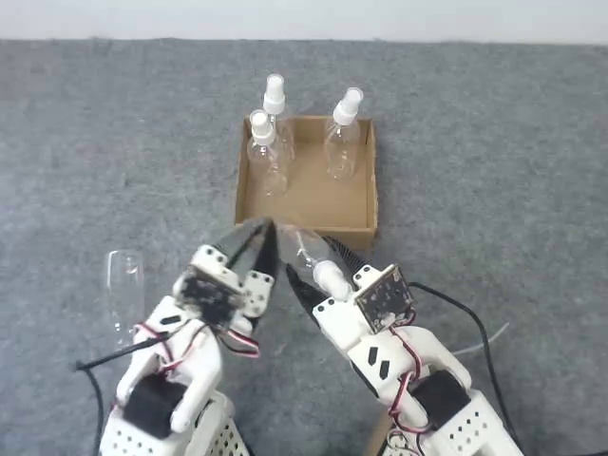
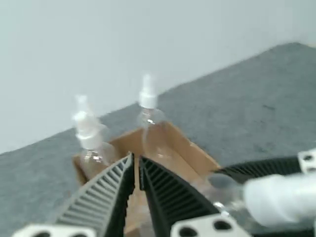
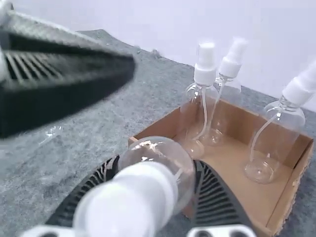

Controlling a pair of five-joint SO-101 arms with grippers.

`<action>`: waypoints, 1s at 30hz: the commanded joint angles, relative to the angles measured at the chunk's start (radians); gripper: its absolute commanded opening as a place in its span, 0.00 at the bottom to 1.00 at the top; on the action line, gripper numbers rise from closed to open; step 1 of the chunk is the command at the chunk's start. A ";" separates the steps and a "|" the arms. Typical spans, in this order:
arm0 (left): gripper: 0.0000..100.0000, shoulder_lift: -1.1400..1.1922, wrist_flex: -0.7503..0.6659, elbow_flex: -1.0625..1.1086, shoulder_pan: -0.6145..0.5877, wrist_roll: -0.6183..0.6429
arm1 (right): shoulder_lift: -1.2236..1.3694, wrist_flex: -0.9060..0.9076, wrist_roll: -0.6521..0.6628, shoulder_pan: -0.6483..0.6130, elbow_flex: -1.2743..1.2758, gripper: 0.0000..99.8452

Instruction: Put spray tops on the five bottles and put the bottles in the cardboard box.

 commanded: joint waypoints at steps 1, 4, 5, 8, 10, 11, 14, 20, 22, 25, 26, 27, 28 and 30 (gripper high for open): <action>0.01 -0.015 0.008 -0.094 -0.118 0.018 | -0.022 0.027 0.011 0.012 0.021 0.01; 0.01 -0.015 0.008 -0.077 -0.230 0.023 | -0.022 0.027 0.011 0.013 0.021 0.01; 0.01 -0.015 0.008 -0.068 -0.267 0.025 | -0.022 0.027 0.011 0.013 0.021 0.01; 0.01 -0.015 0.008 -0.041 -0.367 0.025 | -0.022 0.039 0.011 0.013 0.021 0.01; 0.01 -0.015 0.008 -0.015 -0.417 0.026 | -0.022 0.050 0.011 0.013 0.021 0.01; 0.01 -0.015 0.008 0.002 -0.437 0.026 | -0.022 0.056 0.011 0.013 0.020 0.01; 0.01 -0.015 0.008 0.068 -0.474 0.026 | -0.022 0.076 0.011 0.013 0.012 0.01; 0.01 -0.015 -0.035 0.170 -0.488 0.026 | -0.022 0.147 0.017 0.084 -0.057 0.01; 0.01 -0.015 -0.040 0.177 -0.509 0.026 | -0.022 0.168 0.017 0.117 -0.109 0.01; 0.01 -0.015 -0.041 0.182 -0.523 0.026 | -0.012 0.173 0.018 0.131 -0.173 0.01; 0.01 -0.015 -0.041 0.182 -0.528 0.026 | -0.012 0.173 0.018 0.131 -0.186 0.01; 0.01 -0.015 -0.041 0.182 -0.531 0.026 | -0.012 0.174 0.021 0.131 -0.199 0.01; 0.01 -0.015 -0.041 0.182 -0.531 0.034 | -0.012 0.174 0.037 0.131 -0.209 0.01; 0.01 -0.015 -0.041 0.182 -0.531 0.071 | -0.010 0.174 0.080 0.131 -0.229 0.01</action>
